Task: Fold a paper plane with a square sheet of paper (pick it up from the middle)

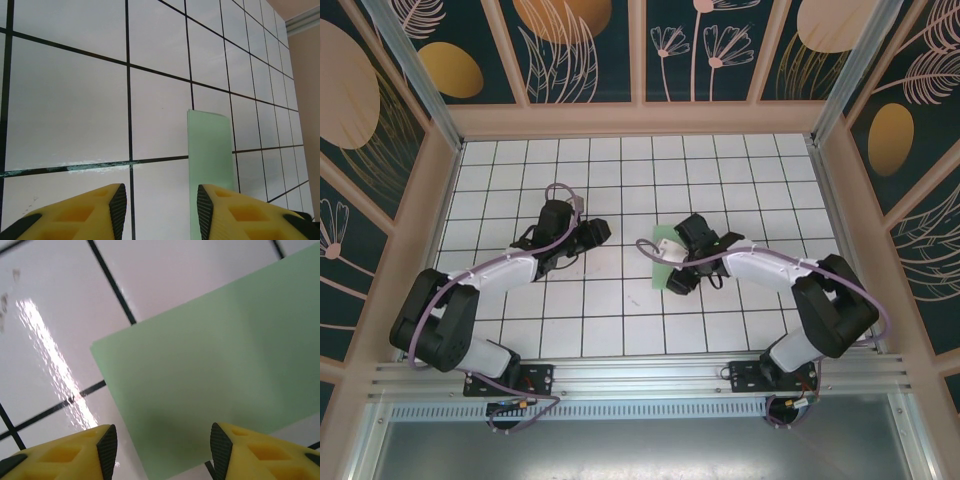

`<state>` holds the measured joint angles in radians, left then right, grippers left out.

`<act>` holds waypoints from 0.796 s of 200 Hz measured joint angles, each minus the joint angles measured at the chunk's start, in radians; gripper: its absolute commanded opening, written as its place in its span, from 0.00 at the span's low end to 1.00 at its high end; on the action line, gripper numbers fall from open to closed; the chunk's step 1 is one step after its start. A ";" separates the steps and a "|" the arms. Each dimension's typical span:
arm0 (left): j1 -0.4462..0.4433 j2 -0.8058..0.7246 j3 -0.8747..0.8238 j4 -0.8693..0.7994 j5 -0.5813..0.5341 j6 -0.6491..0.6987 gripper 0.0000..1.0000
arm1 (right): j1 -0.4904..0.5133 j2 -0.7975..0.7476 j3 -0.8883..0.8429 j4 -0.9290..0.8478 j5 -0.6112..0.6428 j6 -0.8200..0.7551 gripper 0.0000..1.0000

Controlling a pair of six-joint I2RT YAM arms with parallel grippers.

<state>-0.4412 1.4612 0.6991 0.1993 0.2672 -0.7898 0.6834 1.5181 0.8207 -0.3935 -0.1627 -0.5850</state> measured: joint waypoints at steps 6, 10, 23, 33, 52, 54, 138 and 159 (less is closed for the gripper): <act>0.000 -0.002 -0.002 0.000 -0.005 0.000 0.45 | 0.008 0.003 -0.009 -0.002 0.005 -0.024 0.57; 0.000 -0.002 -0.004 0.000 -0.007 0.000 0.45 | 0.013 0.003 -0.015 -0.004 0.005 -0.040 0.57; 0.000 -0.002 -0.007 0.001 -0.012 0.001 0.45 | 0.028 0.003 -0.018 -0.010 -0.002 -0.085 0.57; 0.000 -0.002 -0.008 0.002 -0.014 0.001 0.45 | 0.041 0.002 -0.018 -0.005 -0.004 -0.115 0.58; 0.000 -0.002 -0.008 0.005 -0.016 0.003 0.45 | 0.063 0.001 -0.018 0.001 -0.003 -0.156 0.58; 0.000 -0.002 -0.008 0.005 -0.016 0.003 0.45 | 0.065 0.001 -0.018 0.001 -0.003 -0.160 0.58; 0.000 -0.002 -0.008 0.006 -0.015 0.011 0.45 | 0.076 0.052 -0.019 0.053 0.077 -0.199 0.55; 0.000 -0.002 -0.008 0.006 -0.015 0.011 0.46 | 0.076 0.054 -0.019 0.076 0.092 -0.197 0.47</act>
<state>-0.4412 1.4590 0.6914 0.2054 0.2523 -0.7784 0.7593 1.5719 0.8021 -0.3172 -0.0708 -0.7822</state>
